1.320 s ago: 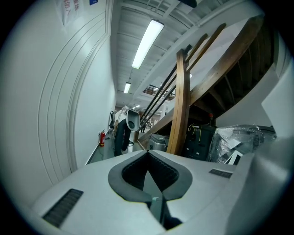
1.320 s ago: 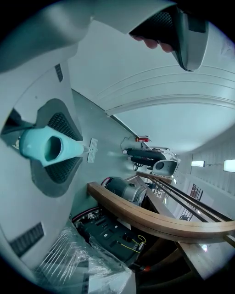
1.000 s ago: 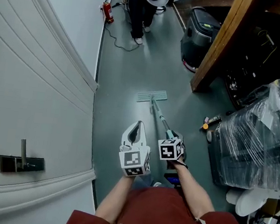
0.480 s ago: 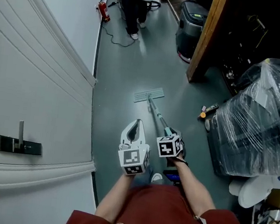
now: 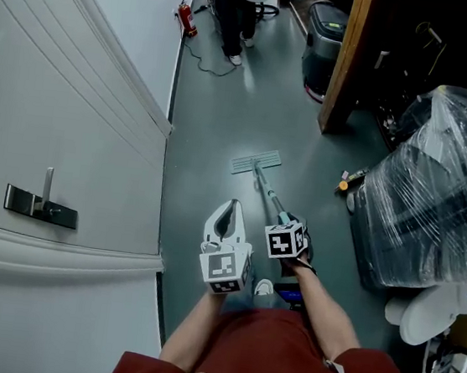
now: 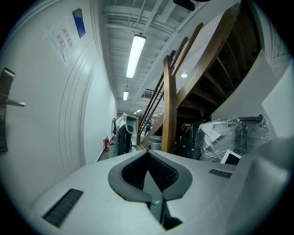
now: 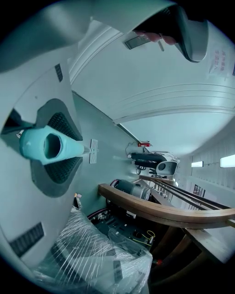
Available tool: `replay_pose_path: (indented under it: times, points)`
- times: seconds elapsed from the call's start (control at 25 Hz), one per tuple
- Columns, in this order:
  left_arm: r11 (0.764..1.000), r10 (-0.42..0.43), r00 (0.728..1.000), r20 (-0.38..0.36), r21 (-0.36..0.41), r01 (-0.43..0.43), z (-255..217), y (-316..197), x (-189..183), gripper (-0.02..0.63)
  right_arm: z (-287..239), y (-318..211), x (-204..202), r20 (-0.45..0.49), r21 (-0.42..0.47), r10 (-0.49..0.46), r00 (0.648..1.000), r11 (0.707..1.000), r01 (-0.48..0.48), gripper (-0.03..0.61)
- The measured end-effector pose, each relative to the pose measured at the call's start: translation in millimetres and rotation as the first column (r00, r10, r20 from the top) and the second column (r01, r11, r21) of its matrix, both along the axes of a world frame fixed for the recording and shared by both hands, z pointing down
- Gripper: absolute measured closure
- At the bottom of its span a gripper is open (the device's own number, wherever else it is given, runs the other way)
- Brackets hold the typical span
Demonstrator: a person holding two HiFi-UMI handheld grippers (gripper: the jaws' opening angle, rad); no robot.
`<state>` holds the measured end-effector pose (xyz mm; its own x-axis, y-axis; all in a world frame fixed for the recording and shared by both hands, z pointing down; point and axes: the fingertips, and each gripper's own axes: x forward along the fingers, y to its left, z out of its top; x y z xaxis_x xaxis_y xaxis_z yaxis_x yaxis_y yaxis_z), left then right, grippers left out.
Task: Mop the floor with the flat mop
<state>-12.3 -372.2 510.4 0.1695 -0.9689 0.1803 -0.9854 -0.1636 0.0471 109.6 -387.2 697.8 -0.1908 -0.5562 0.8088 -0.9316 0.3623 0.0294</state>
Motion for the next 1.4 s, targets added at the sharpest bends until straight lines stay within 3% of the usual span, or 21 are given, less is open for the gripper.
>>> replay_pose_path:
  times: [0.4, 0.68, 0.92, 1.4]
  points:
    - [0.999, -0.024, 1.000, 0.003, 0.034, 0.024, -23, 59, -3, 0.598, -1, 64, 4, 0.014, -0.025, 0.016, 1.000, 1.000, -0.016, 0.460]
    - [0.999, 0.023, 1.000, -0.021, 0.023, -0.022, -5, 105, -30, 0.598, -4, 109, -23, 0.006, -0.035, 0.052, 0.999, 0.998, -0.052, 0.460]
    - [1.000, 0.010, 1.000, -0.024, 0.017, -0.010, -1, 140, -56, 0.598, -6, 143, -41, -0.009, -0.033, 0.062, 0.998, 0.998, -0.062, 0.460]
    - [0.999, 0.024, 0.998, -0.059, 0.032, -0.023, -17, 210, -79, 0.598, -13, 218, -63, -0.020, -0.052, 0.079, 0.997, 0.995, -0.080, 0.460]
